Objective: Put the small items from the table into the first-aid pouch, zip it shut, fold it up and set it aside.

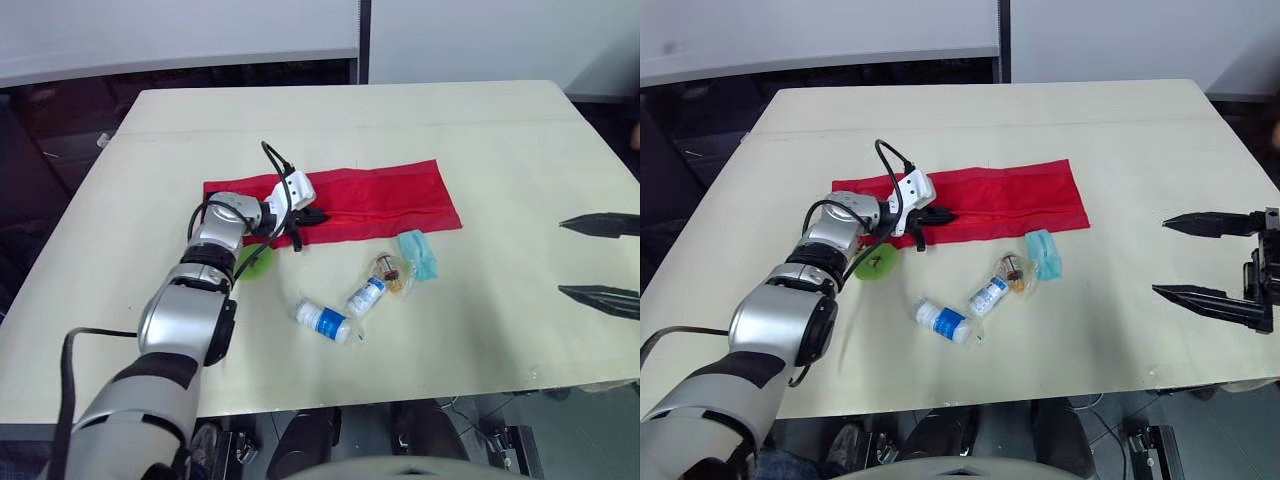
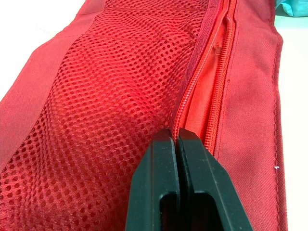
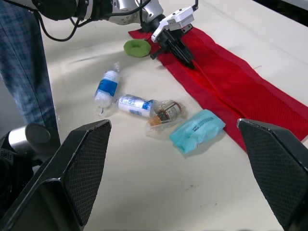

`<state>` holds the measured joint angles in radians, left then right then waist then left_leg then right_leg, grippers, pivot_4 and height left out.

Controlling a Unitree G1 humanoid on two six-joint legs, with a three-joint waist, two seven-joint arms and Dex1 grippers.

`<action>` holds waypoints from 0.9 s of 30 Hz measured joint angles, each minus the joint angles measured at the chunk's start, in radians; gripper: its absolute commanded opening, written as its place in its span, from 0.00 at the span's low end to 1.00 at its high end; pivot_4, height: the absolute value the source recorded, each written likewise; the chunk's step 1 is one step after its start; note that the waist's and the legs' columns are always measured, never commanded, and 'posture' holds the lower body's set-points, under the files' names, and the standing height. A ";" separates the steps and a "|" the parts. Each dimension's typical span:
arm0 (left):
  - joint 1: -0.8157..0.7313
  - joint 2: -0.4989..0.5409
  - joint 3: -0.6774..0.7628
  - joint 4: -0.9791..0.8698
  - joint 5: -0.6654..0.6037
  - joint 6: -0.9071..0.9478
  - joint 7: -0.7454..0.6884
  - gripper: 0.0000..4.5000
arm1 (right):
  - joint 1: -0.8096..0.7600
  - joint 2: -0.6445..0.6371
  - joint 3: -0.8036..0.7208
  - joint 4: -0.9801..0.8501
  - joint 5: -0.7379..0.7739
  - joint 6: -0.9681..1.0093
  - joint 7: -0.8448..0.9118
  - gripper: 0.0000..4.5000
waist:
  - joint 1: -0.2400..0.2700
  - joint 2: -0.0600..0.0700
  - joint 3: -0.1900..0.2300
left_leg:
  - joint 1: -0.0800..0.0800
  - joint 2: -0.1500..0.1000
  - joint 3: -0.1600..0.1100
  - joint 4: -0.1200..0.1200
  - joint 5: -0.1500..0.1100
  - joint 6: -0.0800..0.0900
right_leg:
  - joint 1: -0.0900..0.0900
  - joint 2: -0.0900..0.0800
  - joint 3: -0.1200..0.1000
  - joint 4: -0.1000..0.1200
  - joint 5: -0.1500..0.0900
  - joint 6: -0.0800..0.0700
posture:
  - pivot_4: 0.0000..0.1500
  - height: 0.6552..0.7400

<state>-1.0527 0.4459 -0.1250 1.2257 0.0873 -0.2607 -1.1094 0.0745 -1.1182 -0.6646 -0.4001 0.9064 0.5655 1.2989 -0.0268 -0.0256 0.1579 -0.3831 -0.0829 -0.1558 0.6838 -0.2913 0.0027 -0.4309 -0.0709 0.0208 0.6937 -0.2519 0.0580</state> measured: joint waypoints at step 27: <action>0.080 0.090 0.000 -0.240 -0.040 0.146 -0.234 0.01 | -0.296 0.561 1.159 -0.115 -0.610 -0.006 -0.578 1.00 | 0.009 -0.002 0.001 | 0.000 -0.001 -0.004 0.002 0.001 -0.002 | -0.001 0.001 -0.002 0.000 0.000 0.000 | 1.00 0.96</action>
<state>-0.9726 0.5362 -0.1254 0.9858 0.0472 -0.1147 -1.3431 -0.2213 -0.5568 0.4940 -0.5155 0.2963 0.5596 0.7204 -0.0174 -0.0280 0.1587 -0.3835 -0.0839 -0.1594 0.6858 -0.2903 0.0007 -0.4317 -0.0702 0.0187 0.6941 -0.2518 0.0580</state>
